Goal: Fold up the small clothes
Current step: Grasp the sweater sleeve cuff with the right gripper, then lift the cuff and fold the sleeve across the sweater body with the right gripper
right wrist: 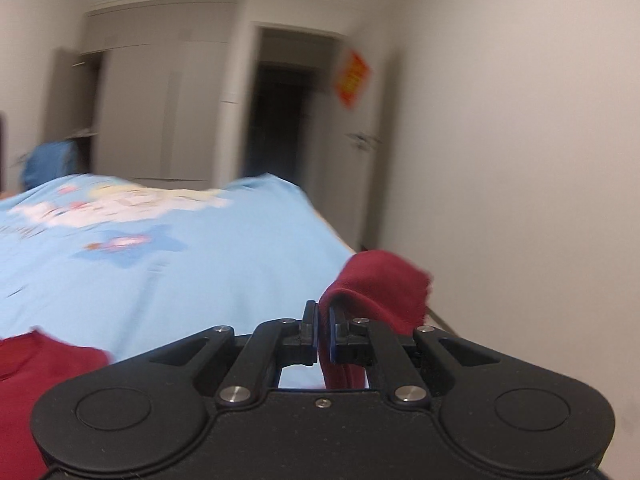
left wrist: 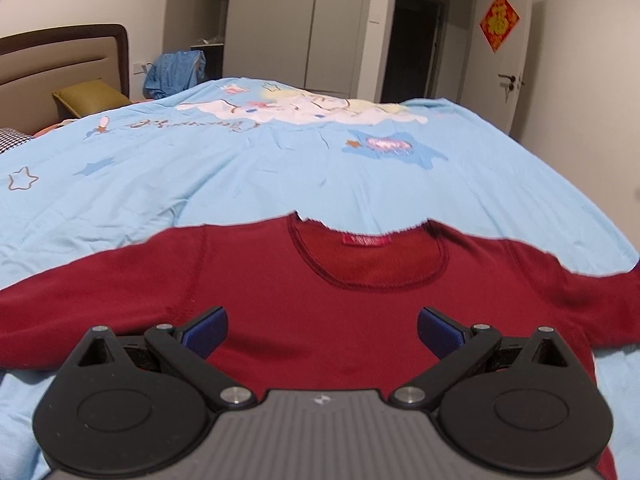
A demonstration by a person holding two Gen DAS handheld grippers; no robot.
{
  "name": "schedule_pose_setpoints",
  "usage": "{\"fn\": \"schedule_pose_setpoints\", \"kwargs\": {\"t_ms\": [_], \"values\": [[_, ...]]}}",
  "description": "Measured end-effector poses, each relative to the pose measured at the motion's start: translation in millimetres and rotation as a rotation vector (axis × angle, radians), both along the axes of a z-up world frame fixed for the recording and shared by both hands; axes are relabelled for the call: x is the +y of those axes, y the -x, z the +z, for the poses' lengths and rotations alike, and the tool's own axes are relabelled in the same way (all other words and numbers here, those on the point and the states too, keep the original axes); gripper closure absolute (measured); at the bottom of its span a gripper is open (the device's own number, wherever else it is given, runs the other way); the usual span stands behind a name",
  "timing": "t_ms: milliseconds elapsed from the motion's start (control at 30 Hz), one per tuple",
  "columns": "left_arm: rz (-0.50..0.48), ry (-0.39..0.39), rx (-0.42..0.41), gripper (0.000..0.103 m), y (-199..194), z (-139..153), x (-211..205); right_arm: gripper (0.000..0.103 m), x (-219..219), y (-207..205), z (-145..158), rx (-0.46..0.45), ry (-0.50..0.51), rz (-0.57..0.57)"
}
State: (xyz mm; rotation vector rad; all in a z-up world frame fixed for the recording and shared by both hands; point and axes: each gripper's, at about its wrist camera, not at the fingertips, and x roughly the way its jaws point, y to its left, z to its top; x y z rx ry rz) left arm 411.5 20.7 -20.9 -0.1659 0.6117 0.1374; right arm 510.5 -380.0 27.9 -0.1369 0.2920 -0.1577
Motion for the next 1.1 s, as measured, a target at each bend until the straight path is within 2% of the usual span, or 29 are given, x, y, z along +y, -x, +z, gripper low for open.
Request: {"fn": "schedule_pose_setpoints", "kwargs": {"t_ms": [200,367,500,667,833,1000,1100], "values": [[0.062,0.035,-0.045,0.0,10,15,28,0.099,91,11,21,-0.039,0.134,0.231],[0.109,0.058,-0.063,0.0,17,22,48,0.099,174,33,19,-0.059,0.279,0.408],[0.133,0.063,-0.07,0.0,23,23,60,0.099,232,52,0,-0.057,0.397,0.512],[0.163,0.07,-0.073,0.0,29,23,73,0.099,285,68,-30,-0.004,0.464,0.61],[0.2,0.081,-0.082,0.0,35,24,88,0.099,317,88,-66,0.021,0.554,0.697],[0.227,0.087,-0.086,0.0,38,24,100,0.099,345,111,-98,0.007,0.742,0.796],[0.236,0.089,-0.084,0.0,38,22,104,0.099,353,121,-113,0.002,0.815,0.836]]}}
